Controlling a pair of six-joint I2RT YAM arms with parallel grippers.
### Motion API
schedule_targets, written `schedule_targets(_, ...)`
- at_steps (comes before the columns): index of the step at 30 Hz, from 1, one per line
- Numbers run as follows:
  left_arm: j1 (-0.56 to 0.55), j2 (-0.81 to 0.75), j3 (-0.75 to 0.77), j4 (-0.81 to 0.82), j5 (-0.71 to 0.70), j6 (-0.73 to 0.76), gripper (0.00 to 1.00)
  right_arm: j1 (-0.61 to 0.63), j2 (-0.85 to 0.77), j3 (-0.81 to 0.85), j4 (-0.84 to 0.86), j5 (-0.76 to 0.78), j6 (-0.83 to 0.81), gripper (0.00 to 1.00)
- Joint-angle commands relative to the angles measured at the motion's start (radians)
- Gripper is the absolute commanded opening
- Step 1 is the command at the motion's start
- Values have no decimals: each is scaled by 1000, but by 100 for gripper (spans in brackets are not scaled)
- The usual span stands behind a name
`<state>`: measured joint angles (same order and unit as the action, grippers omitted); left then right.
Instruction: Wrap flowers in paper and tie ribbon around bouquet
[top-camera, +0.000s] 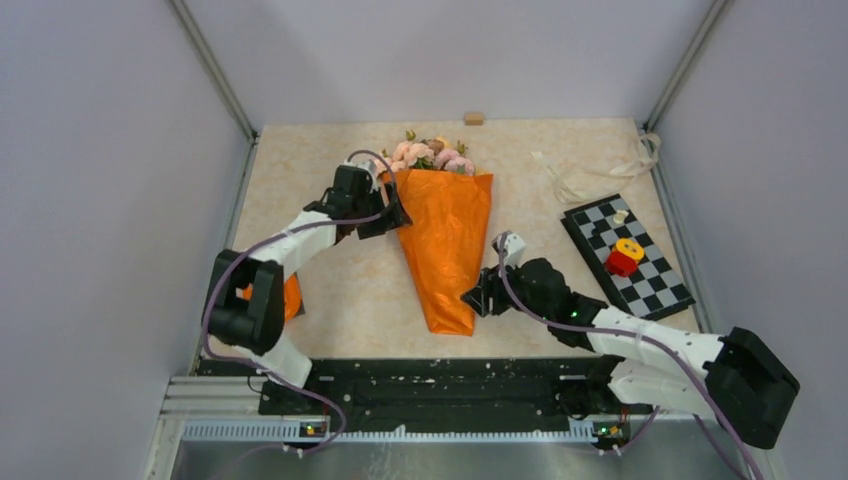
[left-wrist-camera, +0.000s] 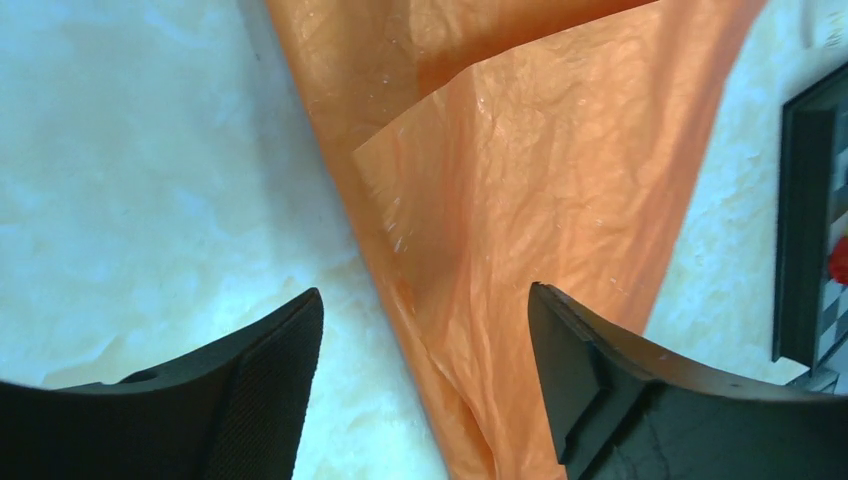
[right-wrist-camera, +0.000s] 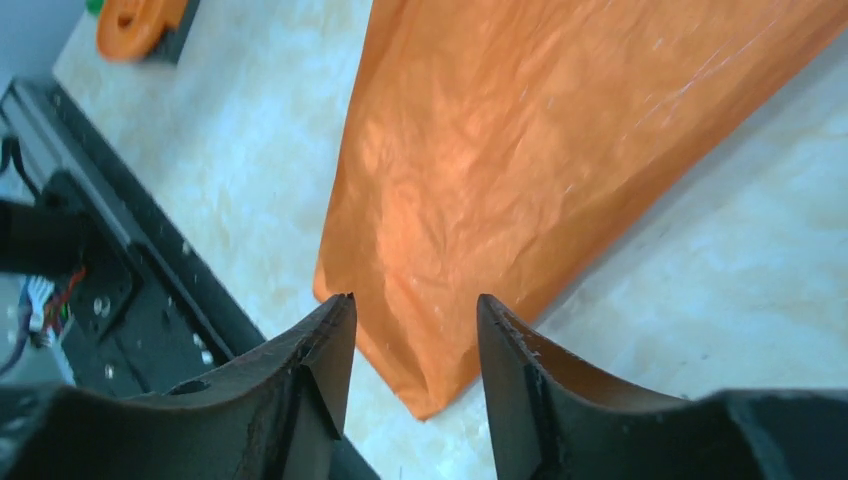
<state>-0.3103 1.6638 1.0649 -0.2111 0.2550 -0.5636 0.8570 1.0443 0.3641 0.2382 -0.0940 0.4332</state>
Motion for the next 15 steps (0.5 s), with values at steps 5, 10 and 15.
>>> schedule_targets(5,-102,-376,-128,-80,-103,-18,81,8,26,185,-158,339,43,53)
schedule_targets(10,-299,-536,-284,117,58,-17,68,-46,164,253,-125,286,57,52)
schedule_targets(15,-477,-475,-387,386,274,-25,53,-149,309,279,-19,85,86,46)
